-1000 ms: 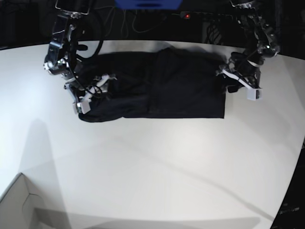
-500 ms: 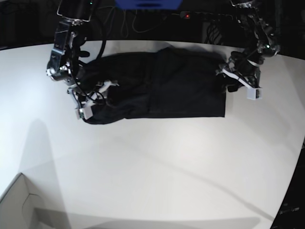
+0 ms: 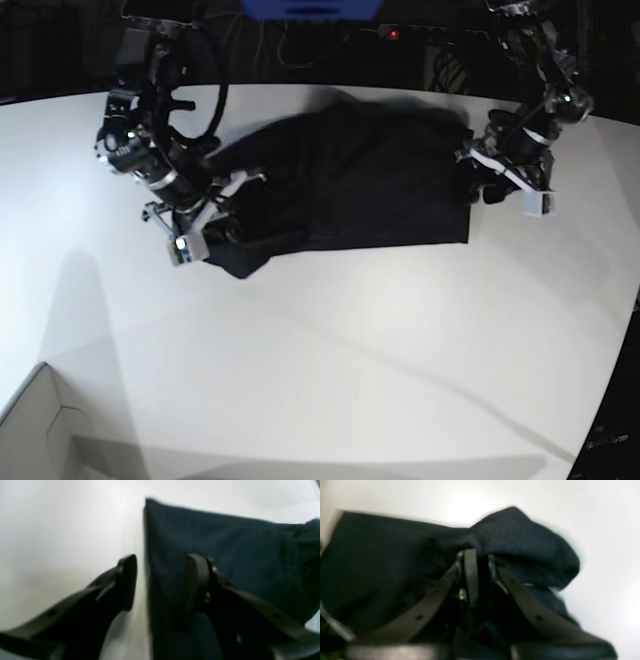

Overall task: Layout the t-shirt on the table in an organized manner, then fold the t-shirt properly
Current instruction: 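Fold the held end with the right gripper over toward the left gripper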

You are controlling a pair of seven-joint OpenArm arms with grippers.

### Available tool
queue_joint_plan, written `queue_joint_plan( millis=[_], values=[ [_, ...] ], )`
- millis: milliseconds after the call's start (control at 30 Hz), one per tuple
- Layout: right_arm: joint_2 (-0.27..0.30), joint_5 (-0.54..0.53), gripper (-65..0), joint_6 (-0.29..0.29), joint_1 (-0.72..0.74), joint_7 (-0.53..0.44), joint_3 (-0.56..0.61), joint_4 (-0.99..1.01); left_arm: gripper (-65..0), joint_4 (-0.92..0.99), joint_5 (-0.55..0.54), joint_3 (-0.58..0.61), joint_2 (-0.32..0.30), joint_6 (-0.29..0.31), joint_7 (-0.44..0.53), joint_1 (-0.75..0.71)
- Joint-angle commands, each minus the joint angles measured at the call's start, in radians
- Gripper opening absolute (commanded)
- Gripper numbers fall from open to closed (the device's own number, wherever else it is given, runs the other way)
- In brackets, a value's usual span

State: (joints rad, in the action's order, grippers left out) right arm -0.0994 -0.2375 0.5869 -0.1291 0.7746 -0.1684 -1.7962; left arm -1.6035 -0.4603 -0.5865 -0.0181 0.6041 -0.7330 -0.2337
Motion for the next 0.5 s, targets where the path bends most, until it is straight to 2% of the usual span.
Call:
queue_joint_plan(
  millis=[0,100,300,467],
  values=[
    [0.000,-0.012,-65.0,0.009,-0.004,-0.020,0.022,-0.037,-35.0,-0.031,-0.018,-0.002,-0.007,0.009,0.017,-0.002],
    [0.000,-0.012,-65.0,0.008,-0.019,-0.020,0.079,-0.070,-35.0,-0.050,-0.016,-0.025,-0.015,0.001,0.017,-0.017],
    [0.000,-0.010,-65.0,0.006,-0.033,-0.022,0.132,-0.081,-35.2,-0.011,-0.008,-0.203,-0.015,0.001,0.017,-0.016],
    [0.005,-0.010,-65.0,0.006,-0.051,-0.027,0.198,-0.136,-35.2,0.122,-0.008,-0.189,-0.033,0.001,0.019,0.006]
  ],
)
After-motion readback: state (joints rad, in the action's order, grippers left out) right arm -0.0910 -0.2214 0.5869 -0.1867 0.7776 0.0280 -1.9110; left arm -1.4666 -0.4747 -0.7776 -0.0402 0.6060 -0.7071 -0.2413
